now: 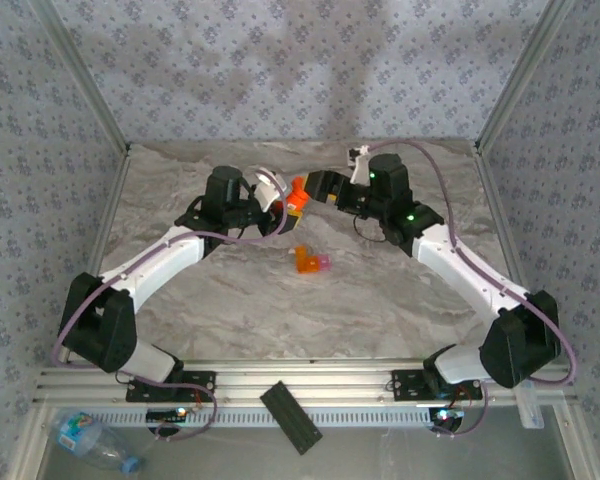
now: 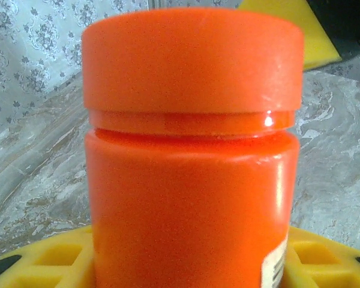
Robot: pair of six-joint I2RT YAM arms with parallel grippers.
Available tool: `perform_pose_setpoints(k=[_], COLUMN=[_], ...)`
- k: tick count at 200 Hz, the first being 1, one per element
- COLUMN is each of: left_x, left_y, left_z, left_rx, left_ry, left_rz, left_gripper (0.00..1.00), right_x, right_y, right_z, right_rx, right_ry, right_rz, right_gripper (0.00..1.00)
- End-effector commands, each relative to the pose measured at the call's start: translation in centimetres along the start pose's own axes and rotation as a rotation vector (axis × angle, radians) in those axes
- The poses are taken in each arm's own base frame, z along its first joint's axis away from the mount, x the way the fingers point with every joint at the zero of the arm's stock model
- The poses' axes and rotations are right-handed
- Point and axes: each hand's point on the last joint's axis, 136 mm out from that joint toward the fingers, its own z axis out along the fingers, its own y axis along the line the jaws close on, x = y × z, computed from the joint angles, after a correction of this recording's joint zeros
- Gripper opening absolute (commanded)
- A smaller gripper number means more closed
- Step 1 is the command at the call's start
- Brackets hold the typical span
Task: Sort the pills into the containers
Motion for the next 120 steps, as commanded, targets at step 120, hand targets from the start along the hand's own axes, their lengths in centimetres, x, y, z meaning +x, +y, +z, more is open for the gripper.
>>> perform_pose_setpoints(k=[120], left_x=[-2.1], left_y=[-0.6], left_z=[-0.1], left_rx=[0.025], left_ry=[-0.063], left_rz=[0.041], left_gripper=[0.0], right_x=[0.4], right_y=[-1.0], right_z=[2.7], right_rx=[0.061], right_ry=[0.0], right_rz=[0.038], right_gripper=[0.71])
